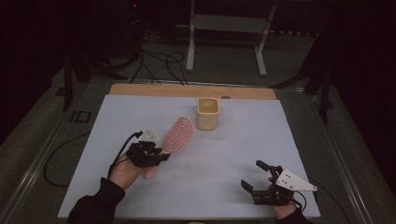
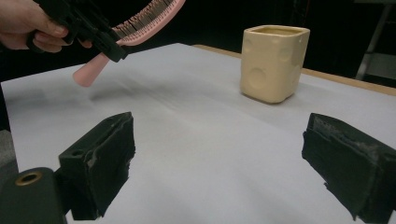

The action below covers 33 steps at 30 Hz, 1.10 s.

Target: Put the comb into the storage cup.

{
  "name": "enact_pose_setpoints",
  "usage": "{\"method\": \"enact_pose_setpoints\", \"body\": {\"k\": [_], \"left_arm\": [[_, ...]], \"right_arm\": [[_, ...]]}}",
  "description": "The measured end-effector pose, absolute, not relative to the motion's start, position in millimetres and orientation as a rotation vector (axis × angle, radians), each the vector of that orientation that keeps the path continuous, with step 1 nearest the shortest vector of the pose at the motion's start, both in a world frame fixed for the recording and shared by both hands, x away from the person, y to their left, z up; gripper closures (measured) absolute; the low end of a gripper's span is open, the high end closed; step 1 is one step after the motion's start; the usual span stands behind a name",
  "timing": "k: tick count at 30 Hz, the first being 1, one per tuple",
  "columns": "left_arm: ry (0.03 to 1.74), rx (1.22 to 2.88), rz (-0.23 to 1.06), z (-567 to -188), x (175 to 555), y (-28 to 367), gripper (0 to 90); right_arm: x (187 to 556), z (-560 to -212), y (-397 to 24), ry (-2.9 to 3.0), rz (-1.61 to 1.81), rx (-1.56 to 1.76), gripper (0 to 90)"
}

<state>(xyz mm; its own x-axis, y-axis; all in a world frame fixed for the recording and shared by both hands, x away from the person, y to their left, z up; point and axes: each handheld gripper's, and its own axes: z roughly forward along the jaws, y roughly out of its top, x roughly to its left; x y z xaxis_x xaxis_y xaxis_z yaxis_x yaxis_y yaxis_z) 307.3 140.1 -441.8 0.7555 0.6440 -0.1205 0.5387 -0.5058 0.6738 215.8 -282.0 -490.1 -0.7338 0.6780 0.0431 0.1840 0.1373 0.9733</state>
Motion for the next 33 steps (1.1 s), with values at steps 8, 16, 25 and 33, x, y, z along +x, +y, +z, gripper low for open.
{"method": "enact_pose_setpoints", "body": {"k": [8,16,25,33], "left_arm": [[0.837,2.146,0.223,-442.0,302.2,129.3,71.2],[0.816,2.083,0.283,-447.8,295.7,124.4,71.2],[0.827,1.989,0.334,-458.0,289.0,129.3,71.1],[0.794,1.933,0.394,-465.4,277.6,137.1,71.1]], "right_arm": [[215.3,-490.0,-282.0,2.013,1.624,0.827,9.2],[215.0,-489.7,-282.3,2.011,1.623,0.824,9.2],[215.2,-490.2,-281.5,2.017,1.623,0.821,9.2],[215.6,-490.6,-281.7,2.021,1.621,0.828,9.2]]}}
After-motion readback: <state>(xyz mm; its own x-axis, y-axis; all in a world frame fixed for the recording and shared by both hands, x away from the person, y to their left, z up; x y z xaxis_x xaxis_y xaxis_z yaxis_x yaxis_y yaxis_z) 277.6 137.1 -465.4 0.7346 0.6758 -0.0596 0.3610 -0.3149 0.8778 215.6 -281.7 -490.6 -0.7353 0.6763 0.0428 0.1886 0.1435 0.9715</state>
